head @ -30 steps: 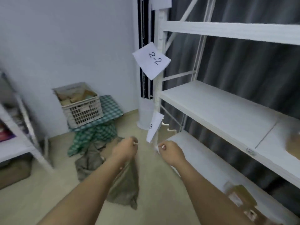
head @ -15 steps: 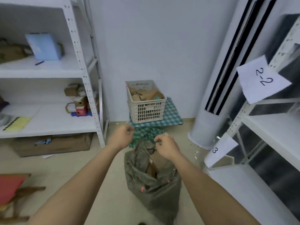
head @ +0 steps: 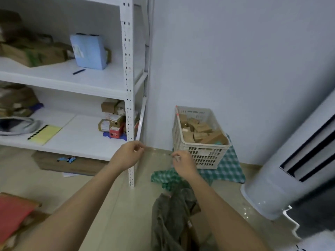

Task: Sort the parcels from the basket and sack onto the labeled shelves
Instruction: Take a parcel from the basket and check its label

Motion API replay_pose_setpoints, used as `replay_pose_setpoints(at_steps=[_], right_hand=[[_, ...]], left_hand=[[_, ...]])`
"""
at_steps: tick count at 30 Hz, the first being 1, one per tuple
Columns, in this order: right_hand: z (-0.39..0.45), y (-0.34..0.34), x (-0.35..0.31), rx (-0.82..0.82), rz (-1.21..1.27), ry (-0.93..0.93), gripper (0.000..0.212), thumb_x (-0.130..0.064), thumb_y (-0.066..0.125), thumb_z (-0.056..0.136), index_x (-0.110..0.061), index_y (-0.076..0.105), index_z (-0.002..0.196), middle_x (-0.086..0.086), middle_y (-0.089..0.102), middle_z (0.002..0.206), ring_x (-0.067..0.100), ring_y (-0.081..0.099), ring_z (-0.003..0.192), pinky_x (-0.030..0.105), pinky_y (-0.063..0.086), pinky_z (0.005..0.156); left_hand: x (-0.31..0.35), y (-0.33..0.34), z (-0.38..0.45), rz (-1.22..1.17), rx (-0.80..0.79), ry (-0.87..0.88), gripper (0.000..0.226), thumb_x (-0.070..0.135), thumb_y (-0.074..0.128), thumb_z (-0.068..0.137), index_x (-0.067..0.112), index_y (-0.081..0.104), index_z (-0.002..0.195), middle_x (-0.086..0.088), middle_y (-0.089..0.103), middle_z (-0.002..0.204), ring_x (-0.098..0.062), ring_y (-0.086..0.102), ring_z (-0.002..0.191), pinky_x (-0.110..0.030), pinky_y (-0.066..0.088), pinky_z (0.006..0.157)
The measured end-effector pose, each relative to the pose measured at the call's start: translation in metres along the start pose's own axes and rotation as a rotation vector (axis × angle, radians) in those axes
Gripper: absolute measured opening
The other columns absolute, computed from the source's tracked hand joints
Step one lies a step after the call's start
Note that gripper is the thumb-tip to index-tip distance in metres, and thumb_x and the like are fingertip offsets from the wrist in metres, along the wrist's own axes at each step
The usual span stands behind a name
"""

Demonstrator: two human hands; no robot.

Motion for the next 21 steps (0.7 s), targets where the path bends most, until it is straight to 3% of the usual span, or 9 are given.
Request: replay_pose_setpoints(at_steps=[5,10,16,21], right_hand=[[0.097,0.018,-0.02,0.047,0.093,0.046,0.022,-0.011,0.053,0.097,-0.017,0.067,0.112,0.003,0.057,0.122,0.015,0.055,0.104,0.032,0.049,0.095],[0.152,0.02,-0.013,0.134,0.163,0.155,0.02,-0.011,0.055,0.096,-0.012,0.069,0.11,-0.001,0.06,0.112,0.015,0.056,0.103,0.02,0.044,0.087],[0.188,0.009,0.029,0.184,0.184,0.291,0.018,-0.012,0.057,0.096,-0.01,0.069,0.109,-0.004,0.06,0.11,0.015,0.058,0.104,0.021,0.047,0.085],[0.273,-0.011,0.077,0.227,0.168,0.373,0.017,-0.012,0.054,0.098,-0.015,0.065,0.111,-0.009,0.054,0.1,0.011,0.053,0.095,0.019,0.042,0.078]], left_hand=[[-0.024,-0.022,0.116,-0.019,-0.035,0.05,0.02,0.02,0.051,0.097,0.019,0.065,0.111,0.004,0.062,0.11,-0.013,0.058,0.099,-0.029,0.045,0.084],[-0.022,-0.016,0.219,-0.033,-0.181,0.127,0.019,0.02,0.05,0.098,0.019,0.064,0.111,0.001,0.064,0.108,-0.014,0.059,0.098,-0.028,0.045,0.084],[-0.001,0.045,0.31,-0.018,-0.418,0.193,0.028,0.015,0.047,0.1,0.009,0.06,0.124,-0.004,0.059,0.122,-0.014,0.054,0.108,-0.022,0.039,0.088],[-0.002,0.094,0.386,-0.025,-0.535,0.169,0.022,0.017,0.047,0.1,0.016,0.059,0.118,0.003,0.055,0.112,-0.009,0.05,0.103,-0.023,0.038,0.086]])
Point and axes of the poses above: each hand's wrist, its own z-axis towards the middle knuckle, its own y-axis out of the palm, x = y × z, the point moved 1 cm from there along z, towards the middle knuckle
